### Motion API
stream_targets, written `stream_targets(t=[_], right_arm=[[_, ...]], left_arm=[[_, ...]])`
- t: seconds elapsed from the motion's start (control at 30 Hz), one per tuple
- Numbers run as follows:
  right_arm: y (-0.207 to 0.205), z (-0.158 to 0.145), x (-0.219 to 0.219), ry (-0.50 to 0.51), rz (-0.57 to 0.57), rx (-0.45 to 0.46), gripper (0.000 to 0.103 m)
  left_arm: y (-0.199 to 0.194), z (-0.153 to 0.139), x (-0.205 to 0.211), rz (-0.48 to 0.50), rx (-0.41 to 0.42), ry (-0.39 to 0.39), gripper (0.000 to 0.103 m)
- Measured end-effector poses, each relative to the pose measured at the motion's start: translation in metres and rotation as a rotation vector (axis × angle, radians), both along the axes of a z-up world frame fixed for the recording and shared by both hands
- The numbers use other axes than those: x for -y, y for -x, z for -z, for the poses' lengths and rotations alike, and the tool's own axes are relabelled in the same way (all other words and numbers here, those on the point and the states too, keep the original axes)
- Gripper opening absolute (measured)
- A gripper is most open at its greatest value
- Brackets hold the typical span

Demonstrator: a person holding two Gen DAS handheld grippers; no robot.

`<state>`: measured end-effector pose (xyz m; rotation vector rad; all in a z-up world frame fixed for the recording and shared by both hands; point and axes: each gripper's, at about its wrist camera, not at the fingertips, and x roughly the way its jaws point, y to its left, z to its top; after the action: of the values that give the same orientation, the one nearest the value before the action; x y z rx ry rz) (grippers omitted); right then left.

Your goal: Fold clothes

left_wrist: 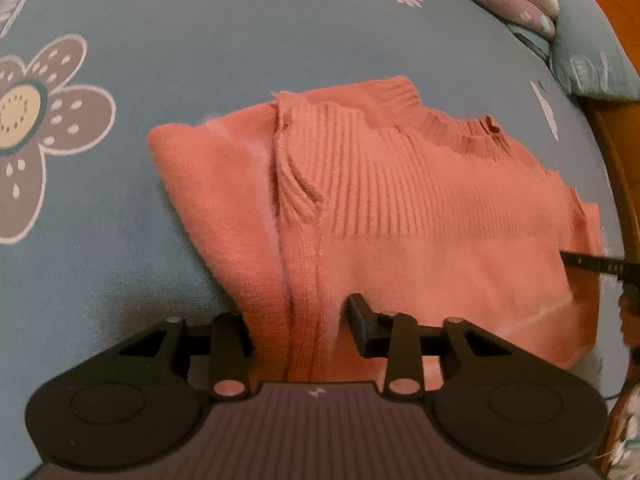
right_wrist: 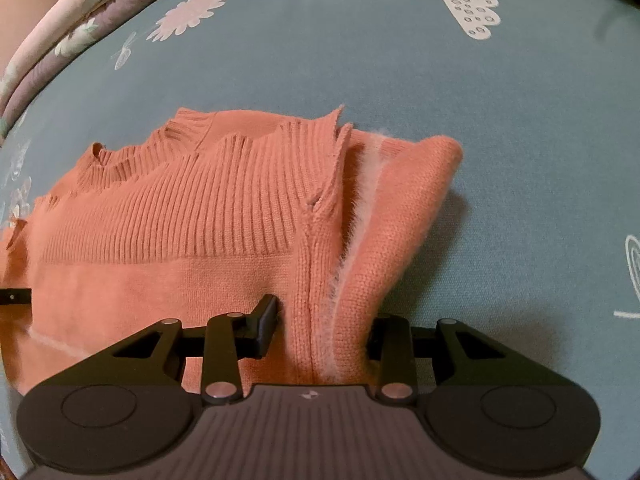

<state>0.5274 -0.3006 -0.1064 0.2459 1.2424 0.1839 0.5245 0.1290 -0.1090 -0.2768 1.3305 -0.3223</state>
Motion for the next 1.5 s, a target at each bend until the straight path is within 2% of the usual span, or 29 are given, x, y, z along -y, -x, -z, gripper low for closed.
stream_targets(t=[0.03, 0.27, 0.37, 0.53, 0.63, 0.7, 0.8, 0.9, 1.03, 1.07, 1.13, 1.37, 1.5], right_arm=[[-0.001, 0.001, 0.000, -0.004, -0.001, -0.001, 0.041], [0.008, -0.002, 0.009, -0.004, 0.015, 0.001, 0.041], [0.012, -0.002, 0.010, -0.011, 0.039, 0.016, 0.042], [0.019, -0.002, 0.009, -0.016, 0.113, 0.045, 0.042], [0.027, 0.000, 0.013, -0.053, 0.193, 0.072, 0.043], [0.031, 0.000, 0.014, -0.054, 0.192, 0.092, 0.043], [0.029, -0.001, 0.014, -0.049, 0.173, 0.078, 0.043], [0.023, -0.003, 0.011, -0.030, 0.151, 0.048, 0.042], [0.026, -0.014, 0.005, 0.012, 0.128, 0.052, 0.034], [0.026, -0.016, 0.003, 0.023, 0.122, 0.053, 0.029], [0.028, -0.022, 0.000, 0.045, 0.110, 0.055, 0.025], [0.034, -0.037, -0.003, 0.055, 0.127, 0.050, 0.023], [0.039, -0.052, -0.015, 0.084, 0.105, 0.071, 0.022]], left_arm=[[-0.001, 0.000, 0.000, 0.001, -0.007, 0.009, 0.045], [-0.003, 0.001, 0.000, 0.002, -0.016, 0.009, 0.046], [-0.001, 0.001, 0.001, -0.002, 0.010, 0.008, 0.046], [0.005, -0.001, 0.003, 0.013, 0.050, -0.007, 0.046], [0.003, 0.000, -0.002, 0.006, 0.041, 0.019, 0.046], [0.000, 0.001, -0.006, -0.005, 0.028, 0.044, 0.047], [-0.002, 0.002, -0.004, 0.008, 0.022, 0.041, 0.047], [-0.003, 0.001, -0.003, 0.007, 0.013, 0.037, 0.044], [0.000, -0.002, -0.006, -0.047, 0.008, 0.028, 0.029], [0.002, -0.005, -0.007, -0.060, 0.013, 0.030, 0.026], [0.006, -0.011, -0.007, -0.047, 0.039, 0.020, 0.020], [0.006, -0.029, 0.015, 0.021, 0.077, -0.099, 0.018], [0.010, -0.040, 0.022, 0.027, 0.092, -0.124, 0.018]])
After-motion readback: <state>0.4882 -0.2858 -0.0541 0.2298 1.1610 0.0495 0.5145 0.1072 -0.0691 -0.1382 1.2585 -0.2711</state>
